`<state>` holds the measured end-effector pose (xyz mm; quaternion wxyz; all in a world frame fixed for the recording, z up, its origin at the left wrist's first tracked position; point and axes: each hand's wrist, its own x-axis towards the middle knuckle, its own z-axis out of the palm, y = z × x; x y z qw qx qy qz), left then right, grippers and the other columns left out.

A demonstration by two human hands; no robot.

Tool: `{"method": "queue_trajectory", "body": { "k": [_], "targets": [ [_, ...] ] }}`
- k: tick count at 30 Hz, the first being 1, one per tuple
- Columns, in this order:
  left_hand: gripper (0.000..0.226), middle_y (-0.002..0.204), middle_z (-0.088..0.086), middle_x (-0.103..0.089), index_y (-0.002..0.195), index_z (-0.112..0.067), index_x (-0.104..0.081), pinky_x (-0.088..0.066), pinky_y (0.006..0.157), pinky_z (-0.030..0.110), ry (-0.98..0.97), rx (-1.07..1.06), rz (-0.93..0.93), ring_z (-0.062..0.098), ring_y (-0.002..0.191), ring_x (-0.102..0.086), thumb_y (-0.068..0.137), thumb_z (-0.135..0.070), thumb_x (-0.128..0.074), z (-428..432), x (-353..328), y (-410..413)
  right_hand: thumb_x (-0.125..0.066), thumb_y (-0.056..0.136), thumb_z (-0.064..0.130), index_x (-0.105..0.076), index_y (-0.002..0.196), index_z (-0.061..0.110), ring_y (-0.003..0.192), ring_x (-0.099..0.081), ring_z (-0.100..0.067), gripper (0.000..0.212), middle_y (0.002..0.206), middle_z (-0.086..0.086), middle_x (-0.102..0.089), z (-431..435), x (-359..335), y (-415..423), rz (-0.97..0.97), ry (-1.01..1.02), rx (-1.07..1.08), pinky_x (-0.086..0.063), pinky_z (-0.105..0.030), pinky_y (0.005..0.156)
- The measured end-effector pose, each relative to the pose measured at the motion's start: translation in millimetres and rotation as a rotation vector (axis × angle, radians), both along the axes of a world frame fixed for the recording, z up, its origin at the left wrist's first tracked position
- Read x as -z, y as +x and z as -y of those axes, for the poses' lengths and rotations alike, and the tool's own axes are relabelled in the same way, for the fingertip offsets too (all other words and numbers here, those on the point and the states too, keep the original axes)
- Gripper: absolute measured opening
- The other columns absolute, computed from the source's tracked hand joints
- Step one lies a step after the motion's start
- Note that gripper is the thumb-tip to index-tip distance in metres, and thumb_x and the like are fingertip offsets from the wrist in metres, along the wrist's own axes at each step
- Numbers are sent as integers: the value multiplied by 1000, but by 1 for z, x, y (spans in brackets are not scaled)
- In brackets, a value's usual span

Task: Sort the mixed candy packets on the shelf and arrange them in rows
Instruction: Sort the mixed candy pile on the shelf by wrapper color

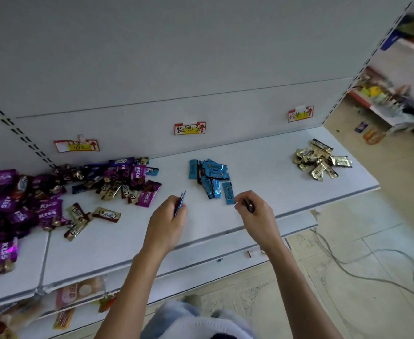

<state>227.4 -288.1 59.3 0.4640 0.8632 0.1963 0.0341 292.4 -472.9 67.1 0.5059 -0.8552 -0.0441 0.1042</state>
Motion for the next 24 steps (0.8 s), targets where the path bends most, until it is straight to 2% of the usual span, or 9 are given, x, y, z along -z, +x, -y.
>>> {"method": "queue_trajectory", "body": {
  "k": [3,6,9,12,14,17,19,21,24],
  "targets": [
    [18,70,-1,-50,85,-13,-49,-27,52,27,60,-18,-77,13,61,-46,94,-27,-43,3,14,34,-47,92,8,-59,99,13,70,-50,-10,15,87,-1,-59,-6,8,45,-9,-73,-28,-37,-13,53],
    [14,77,0,-53,89,-13,-51,-29,51,23,78,-94,-92,13,66,-49,91,-27,-50,8,30,64,-45,92,8,-53,112,16,74,-52,-15,23,94,-2,-58,-10,23,85,-57,-148,-115,-41,-17,56],
    [18,76,-3,-51,92,-13,-51,-28,49,18,99,-138,-120,9,64,-48,88,-29,-57,11,49,89,-50,89,8,-48,125,15,89,-52,-20,36,114,-10,-58,-12,43,121,-83,-215,-187,-45,-28,73],
    [36,98,2,-57,110,-12,-51,-43,68,20,75,-178,-51,15,88,-55,83,-31,-66,14,68,108,-53,88,4,-39,136,13,104,-48,-18,50,127,-9,-49,-16,56,146,-74,-190,-250,-45,-24,72],
    [48,114,4,-54,125,-11,-45,-44,84,25,73,-192,0,18,105,-52,84,-25,-66,18,75,116,-51,90,4,-32,142,14,118,-44,-22,56,132,-9,-45,-20,62,153,-27,-167,-295,-48,-26,84],
    [66,132,4,-46,145,-11,-23,-41,99,28,76,-199,-14,18,120,-45,90,-24,-57,33,81,119,-46,94,12,-23,147,11,134,-28,-22,57,143,-7,-37,-22,74,151,119,-229,-396,-30,-25,104],
    [72,141,7,-39,149,-15,-12,-40,105,34,114,-148,-45,18,127,-39,92,-26,-54,44,84,118,-43,97,20,-19,148,13,139,-18,-18,57,151,-3,-30,-22,82,148,245,-338,-480,-19,-29,112],
    [73,152,6,-21,150,-13,-5,-24,114,31,163,-113,-87,18,138,-22,94,-25,-50,52,83,113,-39,98,30,-14,149,18,142,-10,-20,59,154,0,-22,-21,87,148,319,-484,-544,-12,-36,115],
    [66,157,0,-4,149,-15,-10,-7,113,24,238,-168,-52,16,144,-6,96,-26,-47,49,72,100,-36,97,43,-12,149,25,143,-4,-24,61,156,-3,-13,-18,81,151,331,-607,-575,-6,-42,116]
  ]
}}
